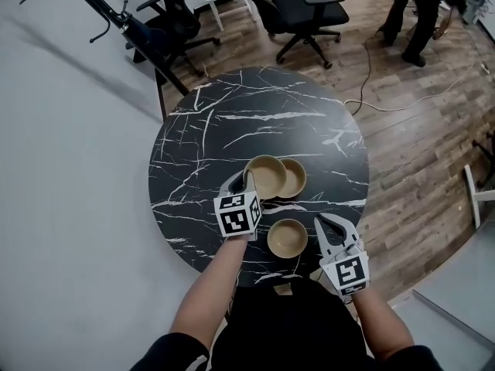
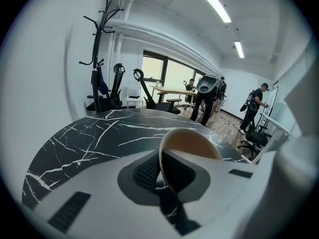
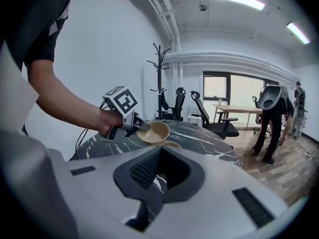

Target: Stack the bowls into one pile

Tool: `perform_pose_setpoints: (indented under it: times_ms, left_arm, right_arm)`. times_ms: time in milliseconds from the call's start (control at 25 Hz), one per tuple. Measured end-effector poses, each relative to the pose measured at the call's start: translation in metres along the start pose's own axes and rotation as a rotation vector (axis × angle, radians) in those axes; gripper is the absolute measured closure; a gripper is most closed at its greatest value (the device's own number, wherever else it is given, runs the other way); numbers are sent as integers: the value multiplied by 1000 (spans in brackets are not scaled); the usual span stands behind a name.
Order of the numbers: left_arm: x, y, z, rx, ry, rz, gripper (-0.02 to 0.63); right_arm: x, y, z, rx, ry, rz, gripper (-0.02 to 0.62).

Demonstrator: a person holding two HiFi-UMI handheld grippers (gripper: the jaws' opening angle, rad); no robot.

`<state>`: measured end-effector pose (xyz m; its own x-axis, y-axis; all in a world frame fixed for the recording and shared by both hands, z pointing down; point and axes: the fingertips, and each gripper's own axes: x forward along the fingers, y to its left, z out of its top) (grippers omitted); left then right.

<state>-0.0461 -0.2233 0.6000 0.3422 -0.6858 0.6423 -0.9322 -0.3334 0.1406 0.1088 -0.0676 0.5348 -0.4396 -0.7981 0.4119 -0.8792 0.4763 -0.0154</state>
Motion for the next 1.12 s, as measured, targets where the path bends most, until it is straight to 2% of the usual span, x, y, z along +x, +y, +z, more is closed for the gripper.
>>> perform_pose_setpoints:
  times_ms: [440,960,1040,1120]
  left_arm:
    - [29,-32,-3,80,38,-41,580]
    - [53,-49,-26,170,129,-56,578]
    - [54,-49,-28,164,139,-56,567]
    - [55,-52,-29,159,144,-72,519]
  right_arm:
    - [-15,-17,-13,21,12,-48,588]
    - [-18,-19,-18,55,-3,-78,588]
    - [-18,-19,-18,58,-3,-76,588]
    - [-18,-19,-19,60,-4,-74,588]
